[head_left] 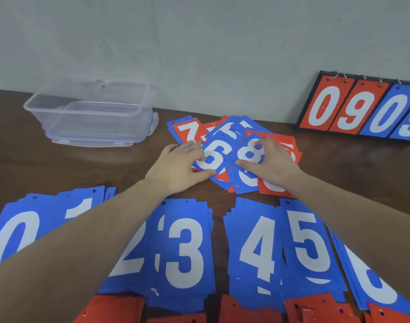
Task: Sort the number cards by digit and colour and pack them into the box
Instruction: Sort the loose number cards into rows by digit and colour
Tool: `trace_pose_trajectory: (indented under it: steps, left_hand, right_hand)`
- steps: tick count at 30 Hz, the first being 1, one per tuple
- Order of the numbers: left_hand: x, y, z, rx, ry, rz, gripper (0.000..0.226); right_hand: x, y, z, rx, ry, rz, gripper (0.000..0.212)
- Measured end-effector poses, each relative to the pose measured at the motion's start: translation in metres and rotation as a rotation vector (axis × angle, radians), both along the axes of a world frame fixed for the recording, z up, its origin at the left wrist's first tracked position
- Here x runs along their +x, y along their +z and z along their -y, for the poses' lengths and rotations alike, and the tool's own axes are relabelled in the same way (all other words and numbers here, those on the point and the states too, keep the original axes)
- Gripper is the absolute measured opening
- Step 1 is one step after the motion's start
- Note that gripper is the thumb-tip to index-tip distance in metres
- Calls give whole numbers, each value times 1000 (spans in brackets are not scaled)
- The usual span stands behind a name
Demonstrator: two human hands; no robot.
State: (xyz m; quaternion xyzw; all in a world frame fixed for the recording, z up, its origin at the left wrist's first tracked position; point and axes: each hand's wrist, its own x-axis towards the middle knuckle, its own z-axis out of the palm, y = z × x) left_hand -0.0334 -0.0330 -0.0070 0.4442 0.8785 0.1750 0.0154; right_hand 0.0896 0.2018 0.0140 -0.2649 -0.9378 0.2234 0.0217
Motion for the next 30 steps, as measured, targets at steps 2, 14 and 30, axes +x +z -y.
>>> trace_pose_trajectory:
  steps: [2,14,30]
  left_hand:
    - [-1,0,0,30,2,20,45]
    - [1,8,3,137,4,48,46]
    - [-4,22,-23,-82,116,163,85]
  right_hand:
    - [0,-2,-3,-31,-8,-18,103]
    - [12,5,16,-39,86,-190,88]
    - [48,15,21,-389,-37,-299,74]
